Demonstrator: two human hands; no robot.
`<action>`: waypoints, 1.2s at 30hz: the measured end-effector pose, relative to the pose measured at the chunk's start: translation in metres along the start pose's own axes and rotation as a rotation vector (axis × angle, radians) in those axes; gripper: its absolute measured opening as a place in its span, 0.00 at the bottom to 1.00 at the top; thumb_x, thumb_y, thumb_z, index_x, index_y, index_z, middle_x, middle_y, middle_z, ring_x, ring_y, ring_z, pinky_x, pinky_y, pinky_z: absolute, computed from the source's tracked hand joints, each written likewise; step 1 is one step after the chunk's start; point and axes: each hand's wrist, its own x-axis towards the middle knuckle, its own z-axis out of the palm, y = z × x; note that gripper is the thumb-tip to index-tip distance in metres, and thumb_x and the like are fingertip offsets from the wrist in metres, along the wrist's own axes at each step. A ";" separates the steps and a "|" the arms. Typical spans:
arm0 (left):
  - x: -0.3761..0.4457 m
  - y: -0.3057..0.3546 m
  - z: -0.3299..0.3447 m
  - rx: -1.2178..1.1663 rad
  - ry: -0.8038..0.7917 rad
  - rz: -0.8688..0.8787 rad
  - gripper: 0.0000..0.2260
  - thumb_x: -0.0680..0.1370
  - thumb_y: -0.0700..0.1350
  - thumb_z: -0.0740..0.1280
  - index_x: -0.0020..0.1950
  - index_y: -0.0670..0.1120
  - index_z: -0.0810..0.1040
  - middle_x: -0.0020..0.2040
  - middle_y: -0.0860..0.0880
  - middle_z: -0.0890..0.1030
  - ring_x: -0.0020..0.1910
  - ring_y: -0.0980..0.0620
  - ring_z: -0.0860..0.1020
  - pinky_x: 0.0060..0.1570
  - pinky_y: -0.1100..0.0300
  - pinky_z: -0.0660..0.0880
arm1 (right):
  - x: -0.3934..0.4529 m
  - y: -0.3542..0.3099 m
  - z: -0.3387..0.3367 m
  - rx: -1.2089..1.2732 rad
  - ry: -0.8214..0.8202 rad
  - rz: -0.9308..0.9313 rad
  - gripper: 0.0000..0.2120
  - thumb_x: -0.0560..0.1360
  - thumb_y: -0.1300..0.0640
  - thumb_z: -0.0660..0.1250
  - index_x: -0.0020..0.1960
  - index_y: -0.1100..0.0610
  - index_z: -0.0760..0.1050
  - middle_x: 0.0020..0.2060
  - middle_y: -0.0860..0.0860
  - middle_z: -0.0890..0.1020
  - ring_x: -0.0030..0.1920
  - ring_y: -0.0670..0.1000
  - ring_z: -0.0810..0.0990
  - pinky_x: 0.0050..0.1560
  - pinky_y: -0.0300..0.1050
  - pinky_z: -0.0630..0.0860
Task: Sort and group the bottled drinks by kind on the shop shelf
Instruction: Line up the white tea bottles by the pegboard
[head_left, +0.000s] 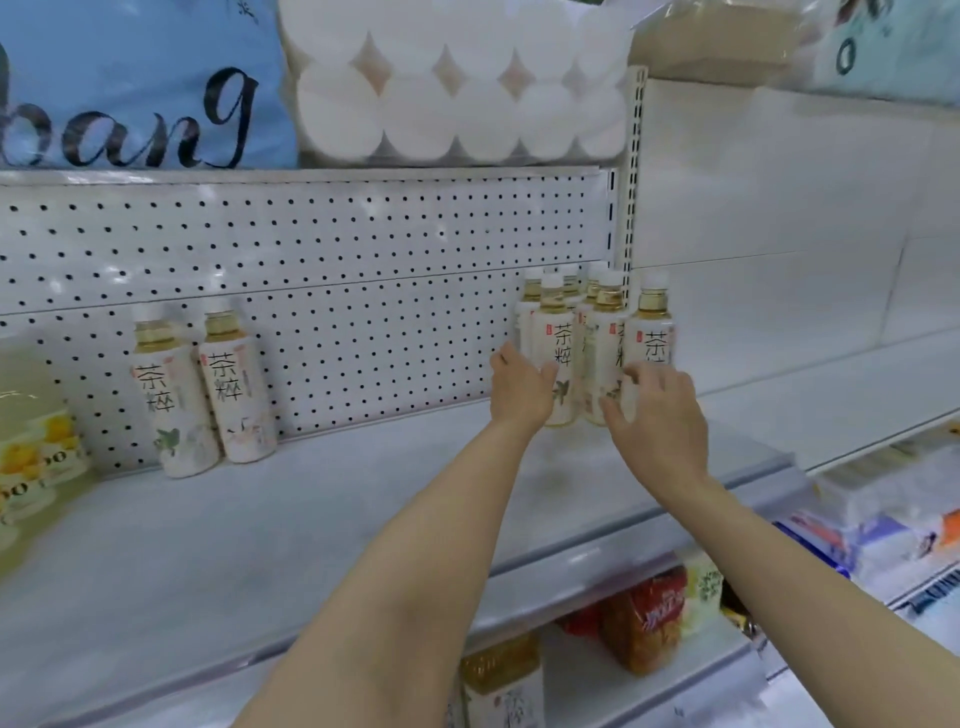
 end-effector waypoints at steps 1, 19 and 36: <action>0.010 0.003 0.008 -0.040 0.010 -0.030 0.33 0.82 0.51 0.65 0.79 0.38 0.52 0.76 0.39 0.60 0.70 0.38 0.68 0.63 0.47 0.69 | 0.004 0.008 0.000 0.037 0.042 0.040 0.23 0.74 0.52 0.72 0.63 0.63 0.71 0.58 0.59 0.75 0.58 0.60 0.70 0.55 0.56 0.74; 0.044 -0.023 -0.003 -0.323 0.128 0.107 0.27 0.78 0.45 0.71 0.70 0.47 0.59 0.64 0.45 0.70 0.64 0.45 0.72 0.64 0.45 0.74 | 0.061 0.044 0.053 0.629 -0.033 0.562 0.39 0.71 0.53 0.75 0.74 0.53 0.55 0.67 0.58 0.71 0.67 0.61 0.71 0.66 0.65 0.71; -0.054 -0.127 -0.242 -0.269 0.371 0.027 0.26 0.80 0.41 0.70 0.71 0.44 0.58 0.65 0.43 0.72 0.63 0.46 0.74 0.62 0.51 0.74 | -0.003 -0.175 0.083 0.792 -0.312 0.288 0.26 0.72 0.56 0.75 0.60 0.61 0.63 0.57 0.55 0.76 0.55 0.56 0.78 0.52 0.52 0.77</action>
